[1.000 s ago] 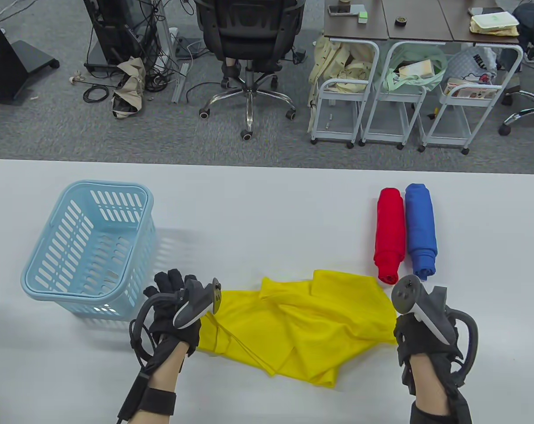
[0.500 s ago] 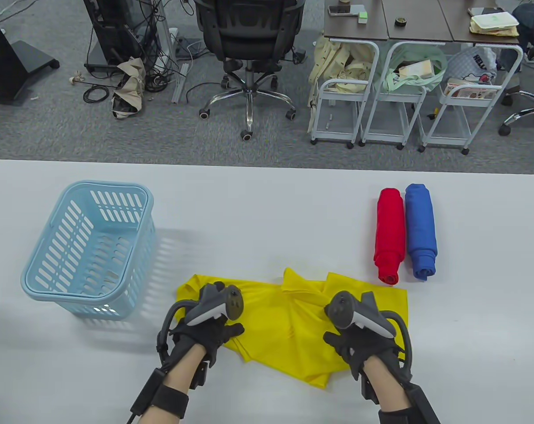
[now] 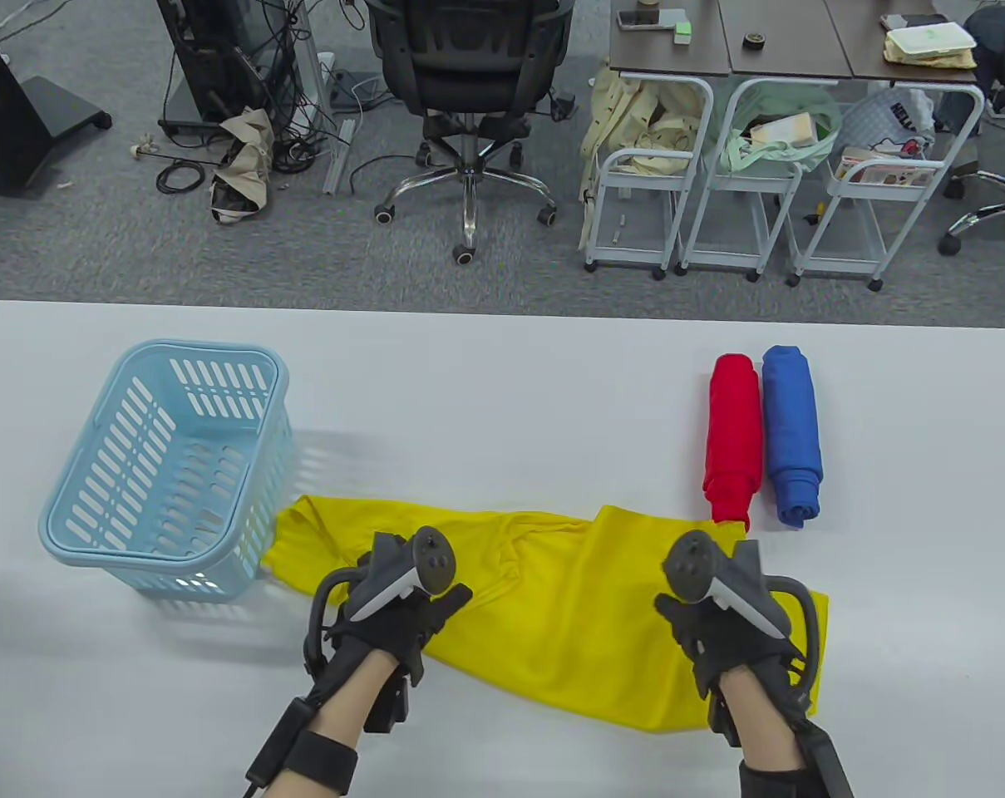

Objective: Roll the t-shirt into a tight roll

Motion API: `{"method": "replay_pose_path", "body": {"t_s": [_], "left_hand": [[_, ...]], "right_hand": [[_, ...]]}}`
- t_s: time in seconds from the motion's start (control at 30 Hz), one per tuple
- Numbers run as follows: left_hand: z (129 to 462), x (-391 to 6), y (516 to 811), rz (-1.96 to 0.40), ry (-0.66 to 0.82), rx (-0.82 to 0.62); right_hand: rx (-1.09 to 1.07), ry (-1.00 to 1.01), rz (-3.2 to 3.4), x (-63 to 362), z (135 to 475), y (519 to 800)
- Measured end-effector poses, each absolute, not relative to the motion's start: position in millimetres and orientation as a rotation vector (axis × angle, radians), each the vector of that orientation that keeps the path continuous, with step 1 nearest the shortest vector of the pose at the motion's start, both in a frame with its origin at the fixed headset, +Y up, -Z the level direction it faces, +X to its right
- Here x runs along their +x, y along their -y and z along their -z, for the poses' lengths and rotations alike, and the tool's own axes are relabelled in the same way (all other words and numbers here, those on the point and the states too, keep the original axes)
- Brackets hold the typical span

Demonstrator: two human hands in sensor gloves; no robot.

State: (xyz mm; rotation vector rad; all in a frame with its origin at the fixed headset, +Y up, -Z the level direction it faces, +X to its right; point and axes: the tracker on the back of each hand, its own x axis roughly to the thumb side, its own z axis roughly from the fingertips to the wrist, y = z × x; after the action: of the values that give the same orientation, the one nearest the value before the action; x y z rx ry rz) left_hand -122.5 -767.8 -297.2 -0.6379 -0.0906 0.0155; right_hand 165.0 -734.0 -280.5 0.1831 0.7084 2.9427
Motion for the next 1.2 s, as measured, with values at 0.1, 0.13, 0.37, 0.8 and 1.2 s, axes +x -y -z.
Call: {"method": "replay_pose_path", "body": {"t_s": [0.1,0.13,0.37,0.8,1.2], "left_hand": [[291,-99,774,0.221,0.240,-0.591],[290,-96,775,0.194,0.295,-0.595],[318,-122,759,0.225,0.065,-0.319],[301,-96,775,0.301,0.214,-0.599],[306,-132,757,-0.105,0.173,-0.450]], "right_hand": [[0.253,-0.757,-2.994,142,280,741],[0.251,-0.742,-3.017,140,280,740],[0.189,-0.867,-2.903,160,279,747],[0.315,-0.824,-2.942,142,274,748],[0.561,-0.745,-2.898,108,265,751]]}}
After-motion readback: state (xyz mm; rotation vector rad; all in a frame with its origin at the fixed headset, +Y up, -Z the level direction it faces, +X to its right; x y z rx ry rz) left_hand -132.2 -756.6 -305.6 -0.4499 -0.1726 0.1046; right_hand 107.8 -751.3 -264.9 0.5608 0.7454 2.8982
